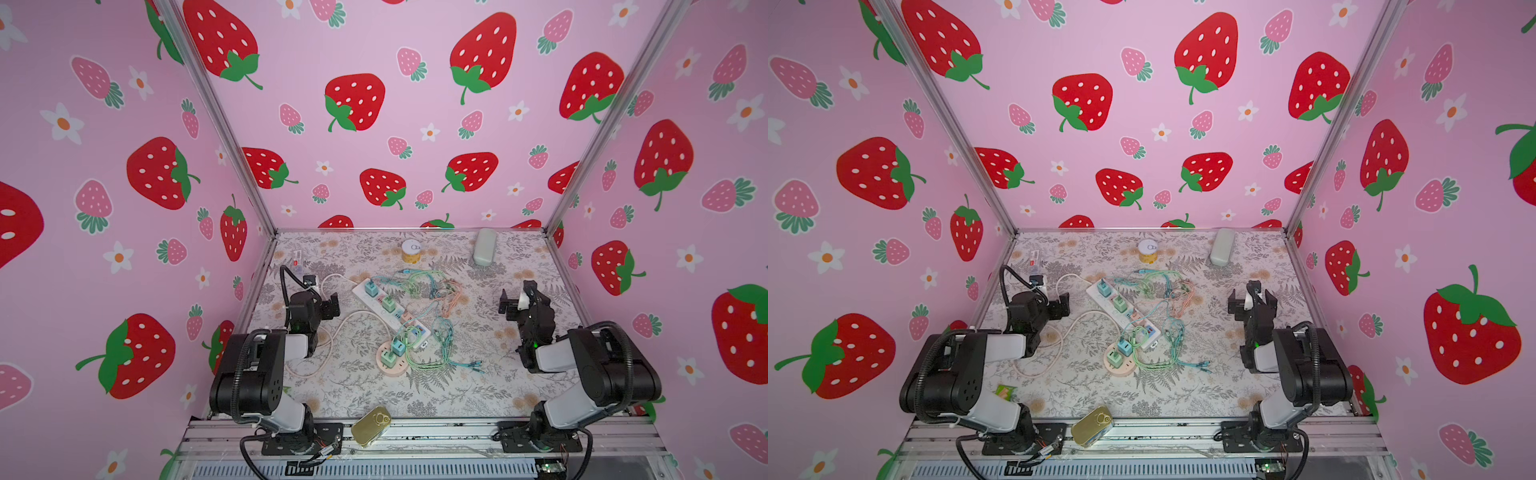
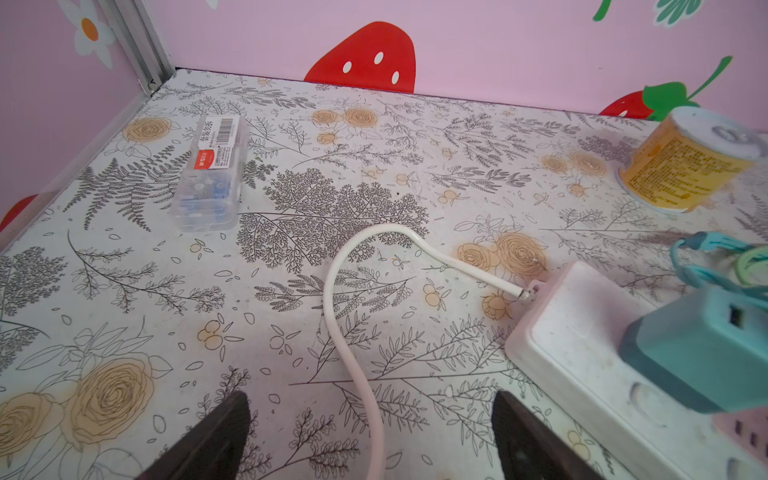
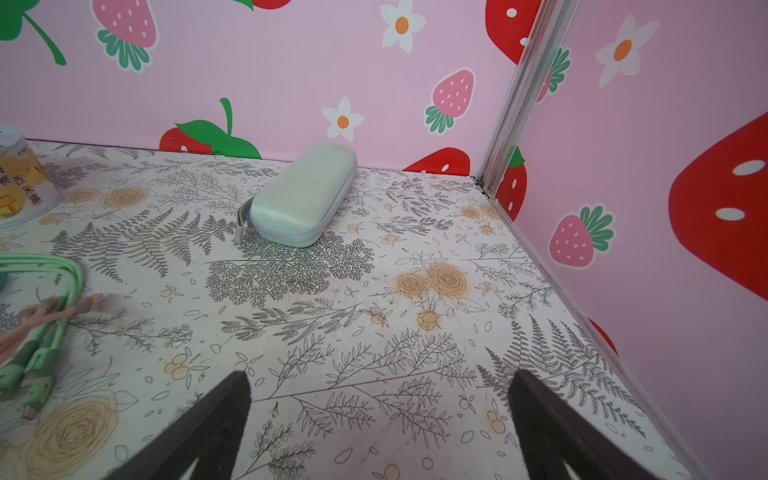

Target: Insert the plug

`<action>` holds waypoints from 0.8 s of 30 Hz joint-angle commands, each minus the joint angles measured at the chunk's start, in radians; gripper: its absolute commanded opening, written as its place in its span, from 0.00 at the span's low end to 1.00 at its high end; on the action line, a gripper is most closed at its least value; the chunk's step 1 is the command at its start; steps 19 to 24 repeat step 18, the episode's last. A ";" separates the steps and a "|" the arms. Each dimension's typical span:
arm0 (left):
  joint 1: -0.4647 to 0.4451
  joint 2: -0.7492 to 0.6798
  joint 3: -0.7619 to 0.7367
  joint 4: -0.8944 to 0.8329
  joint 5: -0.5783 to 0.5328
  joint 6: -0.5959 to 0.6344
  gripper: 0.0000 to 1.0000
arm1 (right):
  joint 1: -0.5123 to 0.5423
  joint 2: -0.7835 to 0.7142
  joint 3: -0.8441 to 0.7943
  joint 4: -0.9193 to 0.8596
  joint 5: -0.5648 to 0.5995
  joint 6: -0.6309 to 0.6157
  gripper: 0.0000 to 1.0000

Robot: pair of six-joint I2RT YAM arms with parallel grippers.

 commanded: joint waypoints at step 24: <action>0.004 0.006 0.022 0.010 -0.005 0.012 0.93 | -0.005 -0.005 0.006 0.012 -0.006 0.003 0.99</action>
